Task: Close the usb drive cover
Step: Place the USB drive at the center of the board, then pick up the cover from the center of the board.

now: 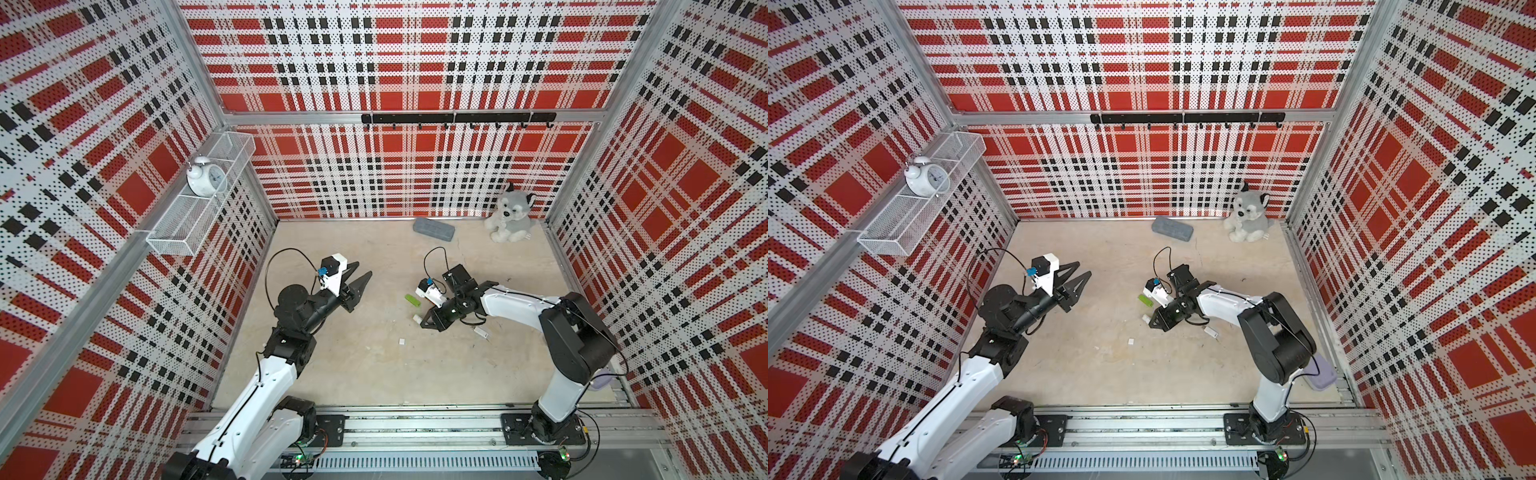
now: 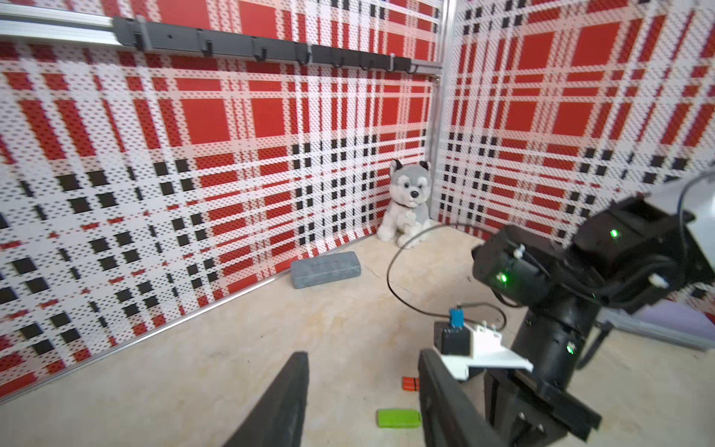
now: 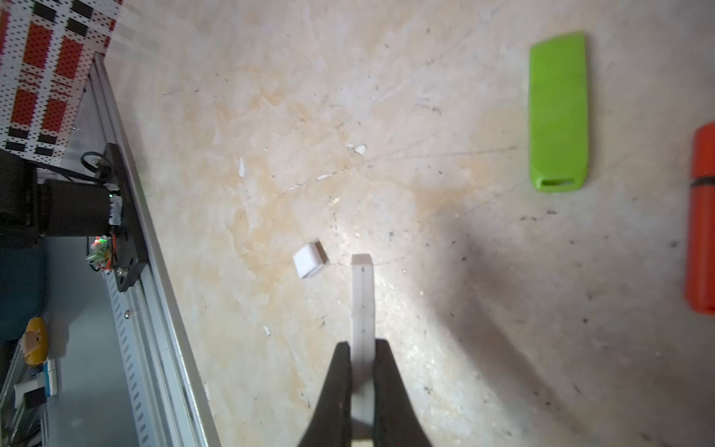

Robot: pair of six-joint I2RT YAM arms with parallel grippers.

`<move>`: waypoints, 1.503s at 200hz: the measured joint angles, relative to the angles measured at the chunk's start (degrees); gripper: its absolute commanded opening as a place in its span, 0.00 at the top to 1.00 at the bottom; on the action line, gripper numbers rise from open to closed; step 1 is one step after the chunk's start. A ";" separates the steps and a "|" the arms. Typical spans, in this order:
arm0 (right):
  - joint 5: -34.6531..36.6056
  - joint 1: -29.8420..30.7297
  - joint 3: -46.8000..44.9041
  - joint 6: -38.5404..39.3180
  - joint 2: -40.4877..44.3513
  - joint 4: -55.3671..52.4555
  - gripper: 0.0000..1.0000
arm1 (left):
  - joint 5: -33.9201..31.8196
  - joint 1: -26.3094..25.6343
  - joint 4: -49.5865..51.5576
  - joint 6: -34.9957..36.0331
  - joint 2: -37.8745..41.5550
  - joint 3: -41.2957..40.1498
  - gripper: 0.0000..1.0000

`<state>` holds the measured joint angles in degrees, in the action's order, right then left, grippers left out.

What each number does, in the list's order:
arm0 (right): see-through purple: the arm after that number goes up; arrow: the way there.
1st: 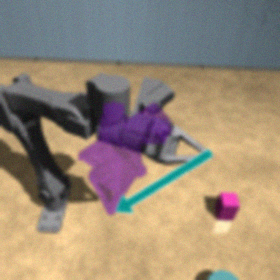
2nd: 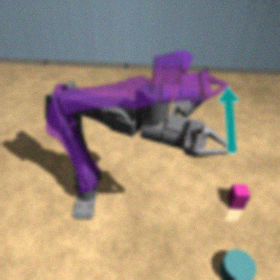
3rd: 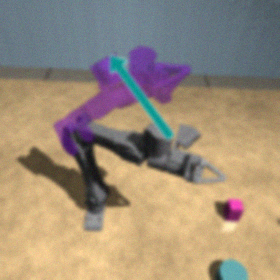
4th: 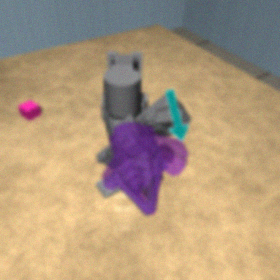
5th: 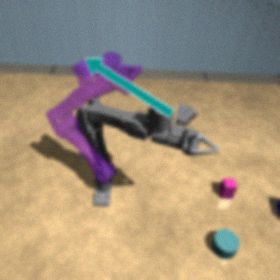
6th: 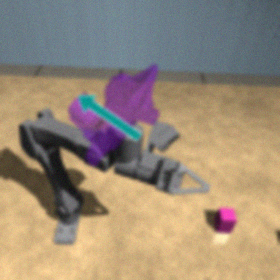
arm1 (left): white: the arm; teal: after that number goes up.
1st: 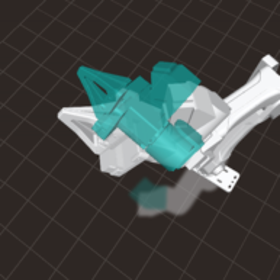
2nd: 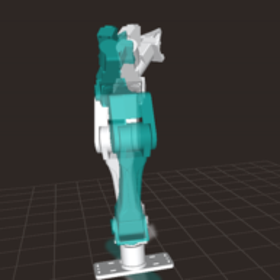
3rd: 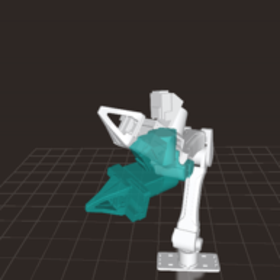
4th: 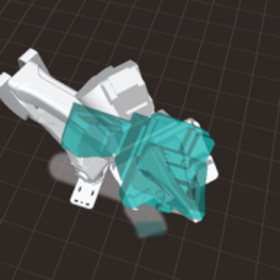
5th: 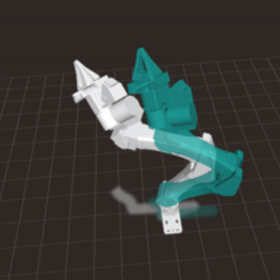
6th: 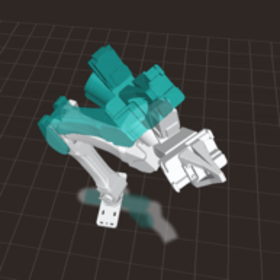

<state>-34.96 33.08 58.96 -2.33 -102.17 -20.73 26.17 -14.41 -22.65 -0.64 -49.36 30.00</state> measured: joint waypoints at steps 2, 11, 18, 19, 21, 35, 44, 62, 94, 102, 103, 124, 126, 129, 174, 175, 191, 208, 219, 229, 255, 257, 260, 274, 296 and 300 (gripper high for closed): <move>-0.02 0.00 0.00 -0.22 -0.28 0.15 1.00 | -0.24 -0.11 -0.13 -0.22 -0.02 -0.04 0.51; -0.24 0.00 0.00 -1.09 -1.27 0.90 1.00 | -1.31 -0.81 -0.83 -0.98 -0.02 -0.17 0.51; -0.46 0.00 0.00 -1.79 -1.79 1.55 1.00 | -1.88 -1.14 -1.36 -1.57 -0.02 -0.20 0.51; -0.50 0.00 0.00 -1.92 -1.88 1.68 1.00 | -1.95 -1.18 -1.40 -1.64 -0.02 -0.20 0.51; -0.57 0.00 0.00 -2.08 -1.97 1.86 1.00 | -2.10 -1.25 -1.57 -1.77 -0.02 -0.20 0.51; -1.16 0.00 0.00 -3.04 -2.58 3.10 1.00 | -3.02 -1.49 -2.64 -2.82 -0.02 -0.20 0.50; -1.44 0.00 0.00 -3.45 -2.97 3.87 1.00 | -3.43 -1.51 -2.97 -3.30 -0.02 -0.20 0.50; -1.66 0.00 0.00 -4.00 -3.78 4.87 1.00 | -4.15 -1.70 -3.48 -4.09 -0.02 -0.20 0.50; -1.11 -0.13 0.02 -4.48 -5.66 5.31 0.95 | -4.61 -1.92 -3.91 -4.66 -0.02 -0.20 0.49; -0.74 -0.26 0.02 -4.61 -6.16 5.33 0.95 | -4.66 -1.95 -3.93 -4.74 -0.02 -0.20 0.49; -0.72 -0.26 0.02 -4.61 -6.21 5.33 0.95 | -4.66 -1.97 -3.93 -4.74 -0.02 -0.20 0.49; -1.03 -0.48 0.35 -4.70 -6.80 5.35 0.93 | -4.70 -2.08 -3.93 -4.92 0.00 -0.20 0.49; -0.96 -0.48 0.39 -4.70 -6.80 5.38 0.93 | -4.70 -2.08 -3.93 -4.94 0.02 -0.20 0.49; -0.96 -0.48 0.42 -4.72 -6.82 5.40 0.92 | -4.72 -2.08 -3.93 -4.94 0.02 -0.20 0.49; -0.59 -1.66 0.44 -5.16 -6.80 5.44 0.74 | -5.22 -2.10 -3.93 -4.96 0.22 -0.20 0.48; -0.55 -1.68 0.44 -5.07 -6.80 5.44 0.73 | -5.22 -2.10 -3.93 -4.96 0.22 -0.20 0.48; -0.20 -2.03 0.46 -5.16 -6.43 5.68 0.67 | -5.25 -2.12 -3.93 -4.96 0.22 -0.20 0.48; 1.90 -2.08 0.46 -5.16 -5.64 5.42 0.61 | -5.38 -2.12 -3.93 -4.96 0.22 -0.22 0.48; 4.48 -2.08 0.50 -5.03 -4.76 4.94 0.58 | -5.75 -2.14 -3.98 -4.96 0.24 -0.39 0.47; 7.30 -2.12 0.48 -4.83 -3.87 4.33 0.56 | -6.14 -2.14 -4.00 -5.03 0.28 -0.68 0.47; 13.22 -2.08 -1.99 -3.08 0.33 5.07 0.53 | -8.31 -2.14 -4.07 -5.62 0.90 -1.86 0.46; 13.46 -1.99 -2.45 -2.89 0.96 5.33 0.53 | -8.57 -2.14 -4.07 -5.77 0.96 -1.99 0.46; 13.75 -1.86 -3.17 -2.49 1.79 5.86 0.53 | -8.87 -2.14 -4.09 -5.86 1.05 -2.14 0.46; 14.95 -0.92 -7.13 -0.26 6.21 9.27 0.53 | -10.69 -2.19 -4.28 -6.93 1.22 -2.97 0.46; 15.87 4.55 -12.46 4.61 11.10 16.50 0.52 | -14.12 -2.19 -4.35 -9.27 1.25 -4.26 0.46; 15.93 5.92 -13.09 5.66 11.39 17.92 0.53 | -14.73 -2.19 -4.35 -9.62 1.25 -4.48 0.46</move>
<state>-19.03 39.00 45.87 3.33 -90.78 -2.81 11.44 -16.60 -27.00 -10.26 -48.12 25.52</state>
